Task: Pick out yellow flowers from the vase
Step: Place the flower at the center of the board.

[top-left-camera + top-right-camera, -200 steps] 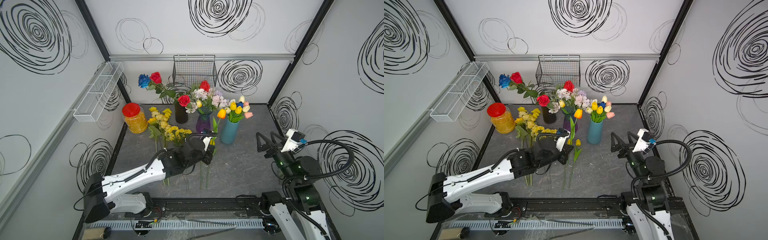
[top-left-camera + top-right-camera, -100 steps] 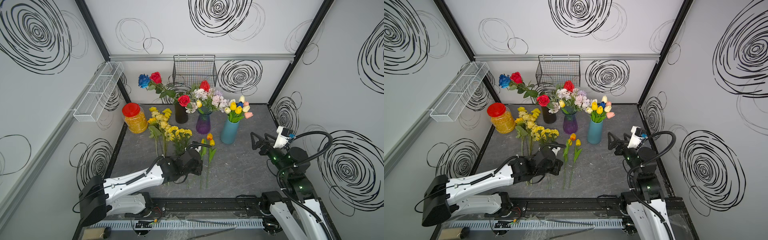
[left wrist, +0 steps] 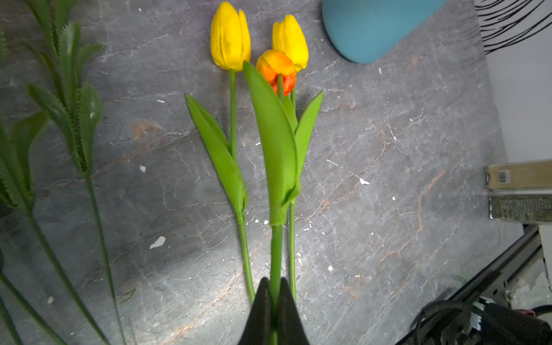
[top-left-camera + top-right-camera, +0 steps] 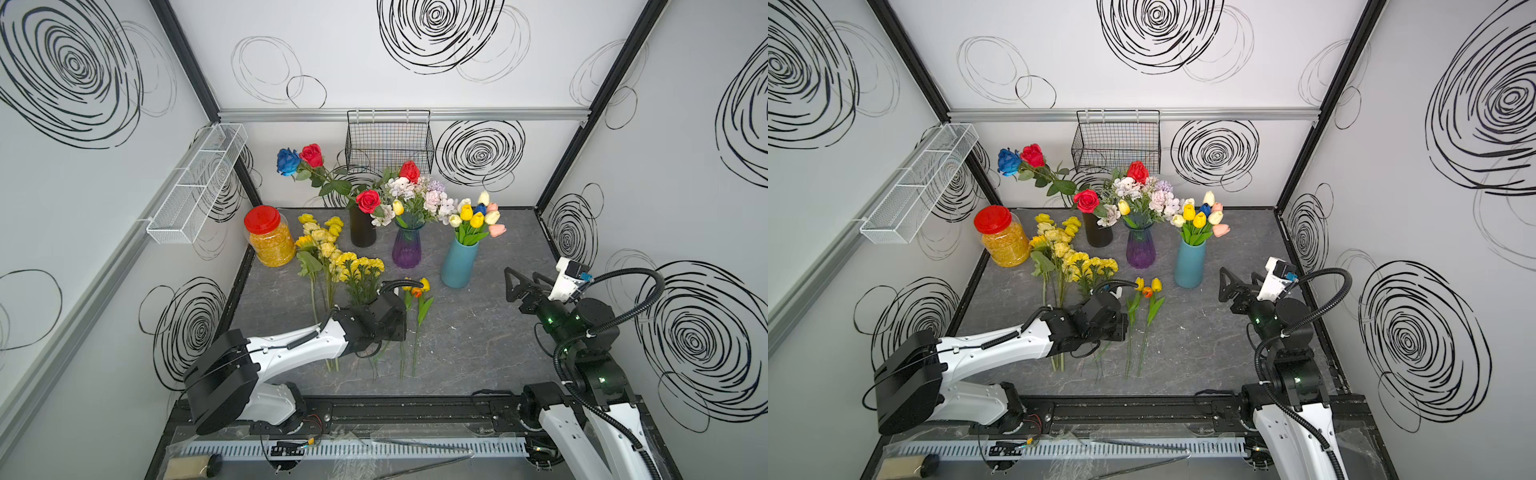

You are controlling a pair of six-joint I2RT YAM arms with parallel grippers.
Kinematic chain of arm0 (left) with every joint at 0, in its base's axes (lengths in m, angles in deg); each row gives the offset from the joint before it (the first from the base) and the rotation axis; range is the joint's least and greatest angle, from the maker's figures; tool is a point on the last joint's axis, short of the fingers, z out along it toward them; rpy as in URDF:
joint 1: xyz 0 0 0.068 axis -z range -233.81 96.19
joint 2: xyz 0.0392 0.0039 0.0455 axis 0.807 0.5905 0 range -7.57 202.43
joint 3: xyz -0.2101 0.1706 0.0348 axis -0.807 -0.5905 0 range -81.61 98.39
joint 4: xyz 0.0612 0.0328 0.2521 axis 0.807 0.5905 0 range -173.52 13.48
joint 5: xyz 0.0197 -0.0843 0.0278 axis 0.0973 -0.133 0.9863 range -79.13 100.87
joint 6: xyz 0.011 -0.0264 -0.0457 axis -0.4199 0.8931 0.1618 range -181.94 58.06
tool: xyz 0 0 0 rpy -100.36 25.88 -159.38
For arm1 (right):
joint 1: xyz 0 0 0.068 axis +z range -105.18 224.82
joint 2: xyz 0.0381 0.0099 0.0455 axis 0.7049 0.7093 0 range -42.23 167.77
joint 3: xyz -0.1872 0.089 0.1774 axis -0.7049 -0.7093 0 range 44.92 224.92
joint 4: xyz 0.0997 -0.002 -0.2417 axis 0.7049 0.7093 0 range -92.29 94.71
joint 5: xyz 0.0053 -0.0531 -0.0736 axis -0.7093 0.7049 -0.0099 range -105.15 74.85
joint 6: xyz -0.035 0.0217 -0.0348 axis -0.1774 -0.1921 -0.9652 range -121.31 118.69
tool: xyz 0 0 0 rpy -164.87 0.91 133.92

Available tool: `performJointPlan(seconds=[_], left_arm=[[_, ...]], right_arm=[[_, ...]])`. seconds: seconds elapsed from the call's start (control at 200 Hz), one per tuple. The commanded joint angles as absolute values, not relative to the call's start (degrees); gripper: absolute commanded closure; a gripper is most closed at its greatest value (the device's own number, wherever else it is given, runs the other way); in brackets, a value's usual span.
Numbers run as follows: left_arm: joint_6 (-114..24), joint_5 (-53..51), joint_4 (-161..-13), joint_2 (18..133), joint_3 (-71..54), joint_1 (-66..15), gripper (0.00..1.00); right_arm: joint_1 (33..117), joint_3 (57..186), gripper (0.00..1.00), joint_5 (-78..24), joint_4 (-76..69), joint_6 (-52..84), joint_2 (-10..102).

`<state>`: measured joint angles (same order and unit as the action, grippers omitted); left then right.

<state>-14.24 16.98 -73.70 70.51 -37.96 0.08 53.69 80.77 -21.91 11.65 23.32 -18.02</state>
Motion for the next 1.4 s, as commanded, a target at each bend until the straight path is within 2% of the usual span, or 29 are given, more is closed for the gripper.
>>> performJointPlan(seconds=[0.0, 0.145, 0.355, 0.625, 0.876, 1.111, 1.236, 1.391], left_arm=[[-11.0, 22.9, -81.7, 69.4, -39.5, 3.0, 0.99], [-6.4, 29.6, -88.7, 68.7, -43.5, 5.9, 0.98], [-2.9, 32.0, -99.6, 75.0, -45.5, 7.8, 0.97], [0.8, 34.3, -102.4, 81.4, -45.0, 8.6, 0.93], [1.6, 32.6, -103.2, 83.6, -44.9, 8.6, 0.8], [-0.5, 31.4, -103.9, 81.1, -46.2, 7.4, 0.61], [-3.6, 31.6, -102.2, 77.0, -47.1, 6.6, 0.52], [-10.7, 33.9, -100.9, 66.7, -49.7, 6.6, 0.42]], right_arm=[[53.5, 80.4, 0.0, -21.4, 12.3, 23.0, -18.0], [53.5, 80.3, 0.0, -21.5, 11.9, 23.2, -17.2], [53.5, 80.7, 0.0, -22.2, 11.8, 23.7, -16.3], [53.5, 80.7, 0.0, -22.3, 12.3, 23.7, -16.2], [53.5, 82.2, 0.0, -22.5, 13.3, 23.3, -14.2], [53.6, 82.8, 0.01, -26.8, 11.2, 22.7, -11.3], [53.6, 84.8, 0.09, -29.3, 10.8, 21.2, -9.5], [53.6, 87.7, 0.27, -30.8, 9.4, 20.8, -7.2]])
